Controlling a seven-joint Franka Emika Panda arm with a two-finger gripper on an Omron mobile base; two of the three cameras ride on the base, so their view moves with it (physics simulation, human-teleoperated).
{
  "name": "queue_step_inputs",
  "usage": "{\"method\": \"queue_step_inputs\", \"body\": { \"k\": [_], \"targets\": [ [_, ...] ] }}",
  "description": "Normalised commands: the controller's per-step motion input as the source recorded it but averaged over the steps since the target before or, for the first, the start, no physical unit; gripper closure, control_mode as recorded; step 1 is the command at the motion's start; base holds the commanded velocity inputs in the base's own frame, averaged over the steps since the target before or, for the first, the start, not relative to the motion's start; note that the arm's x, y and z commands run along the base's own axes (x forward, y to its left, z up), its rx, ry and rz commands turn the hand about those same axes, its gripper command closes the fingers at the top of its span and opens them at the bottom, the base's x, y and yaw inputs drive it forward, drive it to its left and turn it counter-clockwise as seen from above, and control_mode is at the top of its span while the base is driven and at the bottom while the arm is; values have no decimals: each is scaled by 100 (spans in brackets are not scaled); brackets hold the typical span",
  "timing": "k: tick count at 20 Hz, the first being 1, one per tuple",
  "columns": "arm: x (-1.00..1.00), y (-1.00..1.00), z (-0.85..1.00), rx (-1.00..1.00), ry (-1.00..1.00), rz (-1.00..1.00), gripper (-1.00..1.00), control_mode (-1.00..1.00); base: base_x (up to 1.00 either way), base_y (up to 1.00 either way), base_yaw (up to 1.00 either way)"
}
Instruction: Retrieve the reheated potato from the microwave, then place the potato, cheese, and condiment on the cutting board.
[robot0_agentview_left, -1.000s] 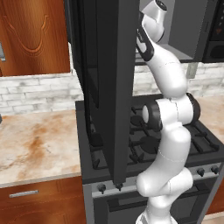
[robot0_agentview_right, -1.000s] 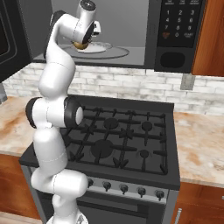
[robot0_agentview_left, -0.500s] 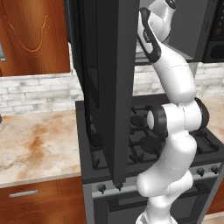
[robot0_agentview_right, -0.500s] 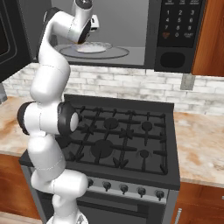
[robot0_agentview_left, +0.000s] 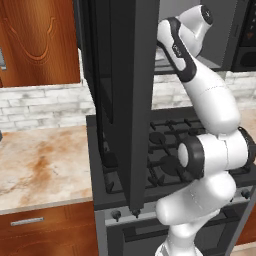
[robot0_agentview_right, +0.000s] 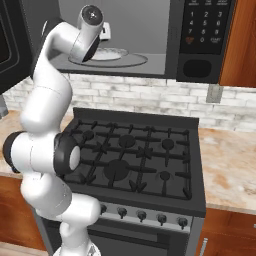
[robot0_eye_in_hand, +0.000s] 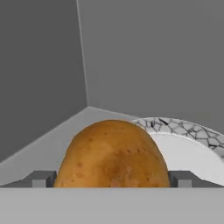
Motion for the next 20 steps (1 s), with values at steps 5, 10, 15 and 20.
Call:
{"method": "queue_step_inputs", "body": {
  "k": [5,10,15,20],
  "targets": [
    [-66,-10,25,14,0,-6,100,-100,0,0,0],
    [-72,-8,29,12,0,-5,100,-100,0,0,0],
    [-81,-8,4,6,0,-8,100,-100,0,0,0],
    [-77,-16,0,1,0,-9,100,-100,0,0,0]
  ]
}}
